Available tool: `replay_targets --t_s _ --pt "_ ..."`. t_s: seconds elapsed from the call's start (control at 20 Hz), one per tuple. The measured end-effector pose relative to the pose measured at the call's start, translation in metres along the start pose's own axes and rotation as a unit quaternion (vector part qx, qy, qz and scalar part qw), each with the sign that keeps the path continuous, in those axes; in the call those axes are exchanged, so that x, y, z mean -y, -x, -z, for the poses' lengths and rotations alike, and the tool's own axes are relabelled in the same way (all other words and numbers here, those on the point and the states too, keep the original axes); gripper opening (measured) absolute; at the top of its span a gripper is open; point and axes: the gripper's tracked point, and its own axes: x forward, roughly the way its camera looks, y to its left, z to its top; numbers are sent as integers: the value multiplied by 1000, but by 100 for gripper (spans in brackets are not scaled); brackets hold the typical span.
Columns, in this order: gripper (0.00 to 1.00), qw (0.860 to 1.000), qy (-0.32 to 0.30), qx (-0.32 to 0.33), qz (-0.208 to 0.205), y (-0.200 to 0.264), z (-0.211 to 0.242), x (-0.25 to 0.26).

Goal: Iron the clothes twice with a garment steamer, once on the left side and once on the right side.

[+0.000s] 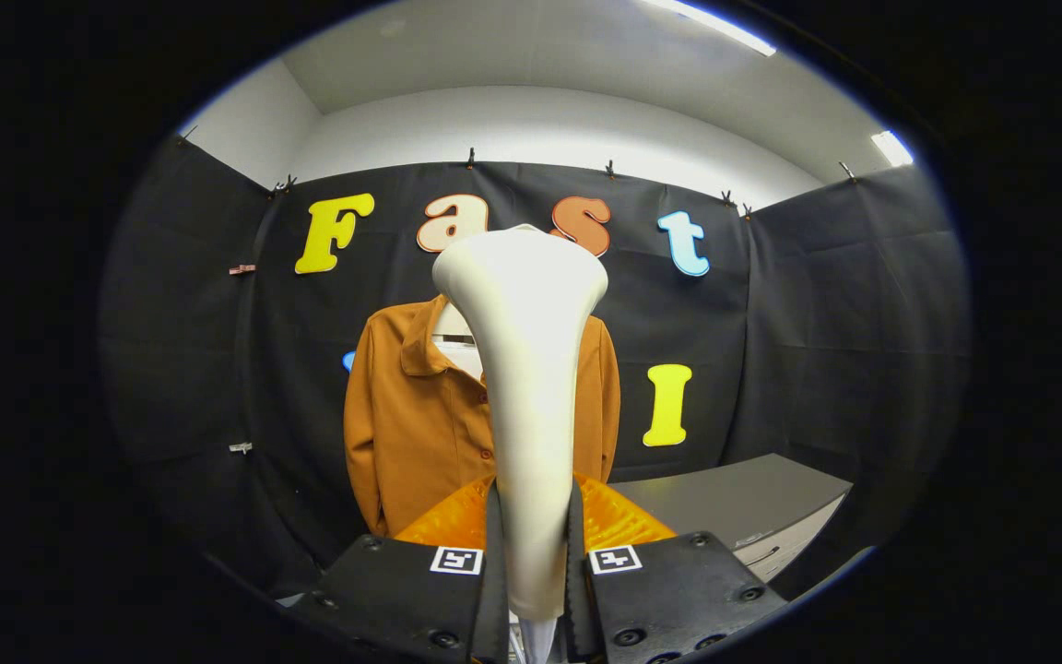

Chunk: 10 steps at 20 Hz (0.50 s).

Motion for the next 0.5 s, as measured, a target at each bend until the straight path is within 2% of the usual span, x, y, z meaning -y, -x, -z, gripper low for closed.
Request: replay_targets --t_s 0.5 --pt "27 1000 -12 3 6 -2 -4 8"
